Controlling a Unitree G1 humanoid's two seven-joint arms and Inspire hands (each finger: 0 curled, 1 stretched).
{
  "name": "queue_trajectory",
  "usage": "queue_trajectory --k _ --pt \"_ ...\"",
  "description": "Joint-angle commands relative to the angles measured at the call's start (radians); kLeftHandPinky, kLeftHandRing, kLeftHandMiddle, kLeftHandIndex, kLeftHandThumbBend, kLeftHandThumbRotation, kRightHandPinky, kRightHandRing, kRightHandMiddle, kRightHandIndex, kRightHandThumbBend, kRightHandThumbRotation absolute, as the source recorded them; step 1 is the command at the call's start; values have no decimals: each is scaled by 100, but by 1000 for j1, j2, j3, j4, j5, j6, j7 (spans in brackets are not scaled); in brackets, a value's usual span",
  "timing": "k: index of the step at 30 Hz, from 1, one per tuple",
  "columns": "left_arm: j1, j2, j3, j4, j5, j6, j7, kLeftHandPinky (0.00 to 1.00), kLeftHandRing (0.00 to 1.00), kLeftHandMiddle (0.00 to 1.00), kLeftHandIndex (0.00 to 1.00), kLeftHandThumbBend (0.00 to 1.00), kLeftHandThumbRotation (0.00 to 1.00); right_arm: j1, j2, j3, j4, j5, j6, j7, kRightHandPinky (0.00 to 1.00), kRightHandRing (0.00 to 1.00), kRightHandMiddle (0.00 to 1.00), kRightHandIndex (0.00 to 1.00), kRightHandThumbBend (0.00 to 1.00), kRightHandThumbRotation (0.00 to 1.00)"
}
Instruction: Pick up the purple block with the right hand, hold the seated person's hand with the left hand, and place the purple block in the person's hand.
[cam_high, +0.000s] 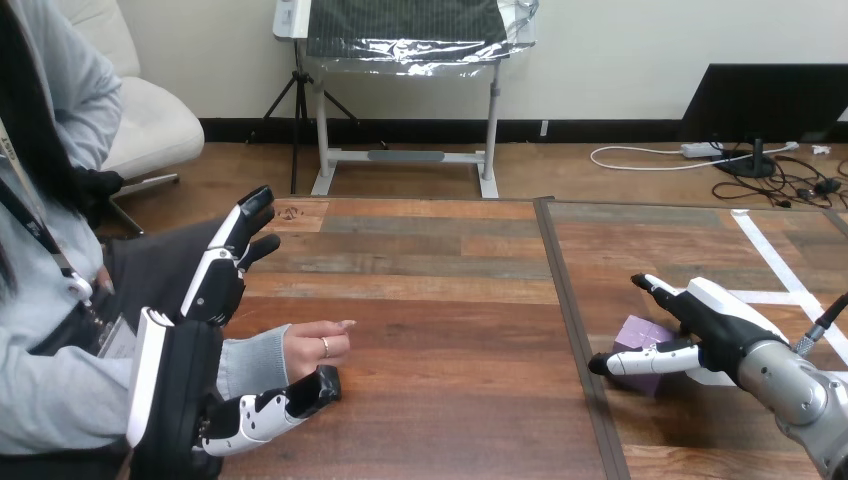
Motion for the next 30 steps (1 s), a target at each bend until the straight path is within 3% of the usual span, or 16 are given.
queue_trajectory --k 1,10,17,18,24,28,30 --pt "-36 14 -3 -47 0 -4 -6 85 92 93 91 100 68 -12 -18 3 -28 3 0 -25 92 99 100 100 100 51" --pt "-29 16 -15 -62 -26 9 -22 86 92 93 91 100 67 -1 -11 6 -25 -2 14 -43 89 97 99 99 100 45" --pt "-19 12 -7 -84 -18 20 -24 85 92 93 91 100 68 4 -5 7 -23 -1 25 -58 82 90 92 96 100 38" --pt "-18 11 -7 -86 -18 21 -24 85 92 93 91 100 68 6 -4 7 -23 -1 25 -61 73 80 83 95 100 36" --pt "-11 9 -11 -101 -30 31 -30 85 91 92 91 100 67 11 3 9 -18 -3 36 -88 41 41 46 90 100 24" --pt "-6 10 -16 -108 -41 39 -36 84 91 93 91 100 67 14 10 6 -17 1 42 -109 34 36 43 86 100 17" --pt "-4 10 -17 -112 -45 41 -39 84 92 93 91 100 67 15 11 6 -16 2 40 -116 36 42 49 84 98 12"
